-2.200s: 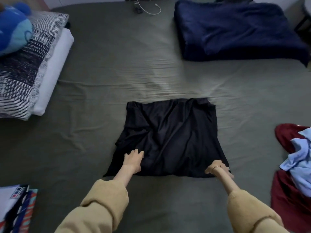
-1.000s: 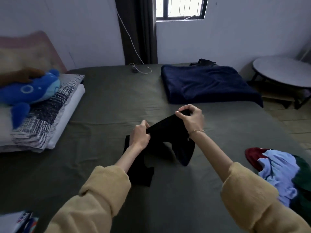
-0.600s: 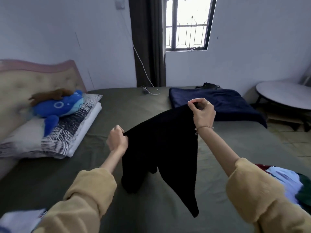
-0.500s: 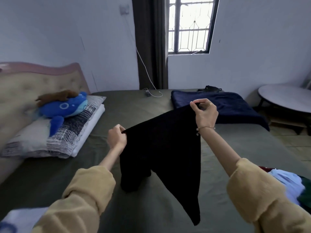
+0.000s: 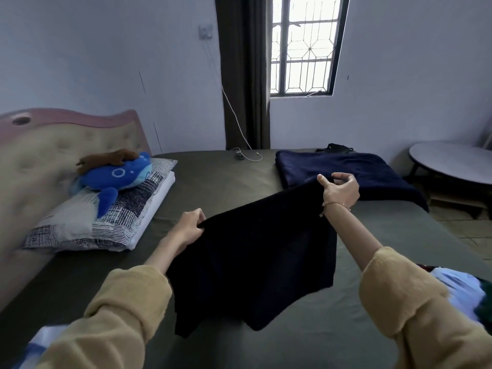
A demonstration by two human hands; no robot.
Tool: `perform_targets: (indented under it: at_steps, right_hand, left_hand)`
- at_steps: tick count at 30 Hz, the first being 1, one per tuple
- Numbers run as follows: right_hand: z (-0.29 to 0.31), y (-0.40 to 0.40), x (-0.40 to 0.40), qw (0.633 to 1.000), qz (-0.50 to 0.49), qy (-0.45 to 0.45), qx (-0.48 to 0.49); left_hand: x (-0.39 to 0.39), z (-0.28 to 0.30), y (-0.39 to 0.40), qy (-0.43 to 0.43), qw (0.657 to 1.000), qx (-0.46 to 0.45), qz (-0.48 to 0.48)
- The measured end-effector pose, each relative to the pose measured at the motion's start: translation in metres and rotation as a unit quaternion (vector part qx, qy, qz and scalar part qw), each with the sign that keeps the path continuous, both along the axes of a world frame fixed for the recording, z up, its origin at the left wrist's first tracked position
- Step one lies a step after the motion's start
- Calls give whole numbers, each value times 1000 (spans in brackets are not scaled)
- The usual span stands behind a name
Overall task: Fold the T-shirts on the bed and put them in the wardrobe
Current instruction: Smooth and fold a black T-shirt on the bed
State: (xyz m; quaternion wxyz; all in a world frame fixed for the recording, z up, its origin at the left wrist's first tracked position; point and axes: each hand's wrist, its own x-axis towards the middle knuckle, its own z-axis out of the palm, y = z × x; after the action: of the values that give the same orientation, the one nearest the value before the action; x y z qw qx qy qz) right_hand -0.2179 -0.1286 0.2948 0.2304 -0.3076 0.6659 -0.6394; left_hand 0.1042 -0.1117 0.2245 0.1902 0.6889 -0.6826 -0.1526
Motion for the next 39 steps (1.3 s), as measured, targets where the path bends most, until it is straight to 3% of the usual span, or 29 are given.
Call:
perform_targets:
  at_steps: [2,5,10,13,16,19,22,26,32,39]
  right_hand:
    - [-1,5,1,1000,-15,3,-9]
    - [0,12,0,999,-38,-4,-17]
    - [0,13,-12,998,-56,-10,-8]
    - [-8,14,-20,997,-76,16,23]
    - [-15,14,-25,993,-61,62,75]
    - [-24,6,-27,997,22,-27,69]
    - [-31,-4,-31,984,71,-145,76]
    - [-37,-23,-45,967,79,-230,72]
    - [-45,-46,-56,962,98,-231,104]
    - [-60,-82,-64,961,99,-205,159]
  left_hand:
    - [7,-4,8,-78,995,-13,56]
    - [19,-8,20,-118,984,-39,128]
    - [22,-3,18,-12,993,-39,115]
    - [17,4,16,64,982,-92,155]
    - [11,19,11,38,962,-197,187]
    - [6,38,1,41,940,-233,246]
    - [9,52,-8,79,935,-206,280]
    - [16,57,-19,37,963,-131,232]
    - [6,53,-32,-105,967,-59,226]
    - [8,42,-64,-143,973,-8,182]
